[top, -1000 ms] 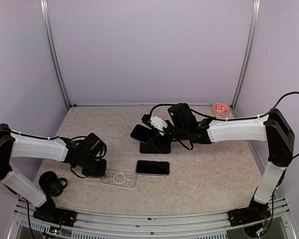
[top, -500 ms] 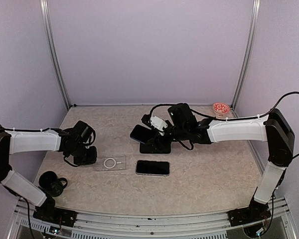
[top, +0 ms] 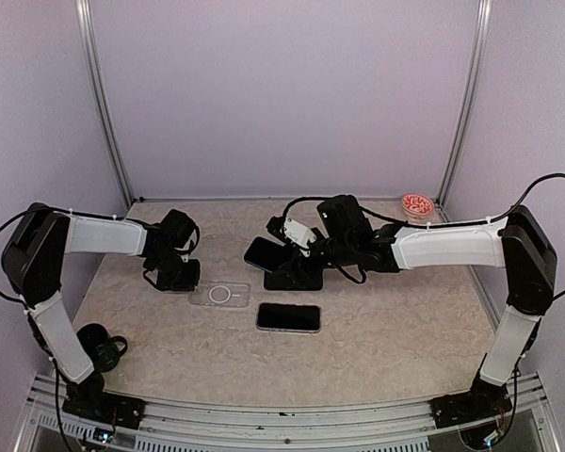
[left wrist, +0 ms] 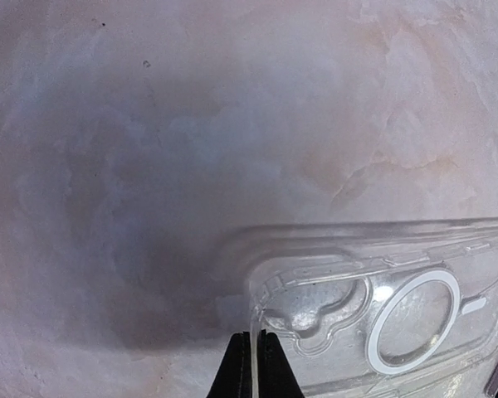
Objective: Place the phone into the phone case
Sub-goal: Move the phone case to the center of the board.
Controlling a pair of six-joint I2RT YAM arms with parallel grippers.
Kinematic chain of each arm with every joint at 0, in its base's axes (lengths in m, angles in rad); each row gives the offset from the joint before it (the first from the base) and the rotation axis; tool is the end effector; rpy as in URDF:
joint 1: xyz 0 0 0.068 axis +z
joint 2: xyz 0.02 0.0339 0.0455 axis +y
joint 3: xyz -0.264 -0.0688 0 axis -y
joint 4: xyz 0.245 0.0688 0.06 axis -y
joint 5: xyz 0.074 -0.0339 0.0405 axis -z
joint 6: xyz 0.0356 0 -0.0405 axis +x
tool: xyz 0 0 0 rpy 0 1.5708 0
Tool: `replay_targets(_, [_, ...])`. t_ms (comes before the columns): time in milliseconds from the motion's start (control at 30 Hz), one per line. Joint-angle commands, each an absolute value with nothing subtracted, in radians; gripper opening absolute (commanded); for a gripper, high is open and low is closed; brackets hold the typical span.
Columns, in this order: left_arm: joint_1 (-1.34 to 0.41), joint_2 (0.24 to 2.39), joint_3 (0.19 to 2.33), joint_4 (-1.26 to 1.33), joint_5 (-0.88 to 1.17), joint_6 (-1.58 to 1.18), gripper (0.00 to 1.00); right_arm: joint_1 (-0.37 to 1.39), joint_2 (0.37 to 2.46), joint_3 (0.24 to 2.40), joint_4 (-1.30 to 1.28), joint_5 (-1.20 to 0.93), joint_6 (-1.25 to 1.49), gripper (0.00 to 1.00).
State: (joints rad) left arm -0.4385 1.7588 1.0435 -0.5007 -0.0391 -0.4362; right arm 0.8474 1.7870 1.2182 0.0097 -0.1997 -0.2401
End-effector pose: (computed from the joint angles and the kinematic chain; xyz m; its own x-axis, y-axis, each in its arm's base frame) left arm 0.3009 -0.1396 0.1547 -0.9436 -0.0238 -0.3304 0.0147 0.9934 -0.1136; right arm 0.2646 0.3103 0.2322 -0.1399 -0.5105 -0.8484 -0.9052 0.4132 -0.0994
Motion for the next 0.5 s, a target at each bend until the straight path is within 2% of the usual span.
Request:
replay_targets(0, [-0.433,1.798,1.086,-0.532,-0.017,-0.373,0.08,0.838,1.724,1.216,0.063,-0.221,-0.227,0.67])
replay_targets(100, [-0.432,1.807,1.084,-0.535,-0.028,-0.364,0.14,0.838,1.724,1.216,0.065,-0.223,-0.226,0.67])
replay_targets(233, [-0.421,1.79,1.081,-0.535,-0.035,-0.366,0.29,0.838,1.729,1.216,0.066,-0.228,-0.225,0.67])
replay_targets(467, [-0.387,1.668,1.123,-0.546,-0.014,-0.389,0.5,0.838,1.734,1.219,0.068,-0.244,-0.22,0.67])
